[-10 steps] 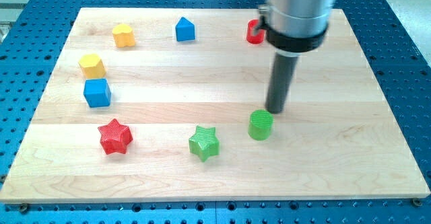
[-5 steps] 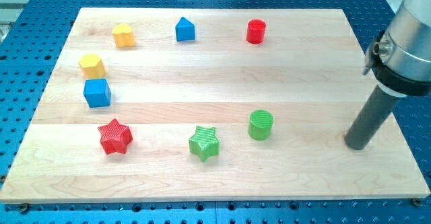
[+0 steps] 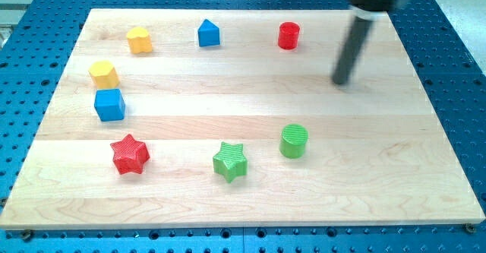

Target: Move your arm below the triangle

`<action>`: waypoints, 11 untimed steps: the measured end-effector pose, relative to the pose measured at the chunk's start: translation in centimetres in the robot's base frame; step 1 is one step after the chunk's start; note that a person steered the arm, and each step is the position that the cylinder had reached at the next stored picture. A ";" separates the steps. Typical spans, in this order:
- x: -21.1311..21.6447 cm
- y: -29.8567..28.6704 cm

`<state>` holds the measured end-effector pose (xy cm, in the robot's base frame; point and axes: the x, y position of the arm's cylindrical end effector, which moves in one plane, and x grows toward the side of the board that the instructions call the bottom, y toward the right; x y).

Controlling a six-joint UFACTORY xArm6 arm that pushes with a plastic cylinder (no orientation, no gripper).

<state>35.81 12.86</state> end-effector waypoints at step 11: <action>-8.0 -19.5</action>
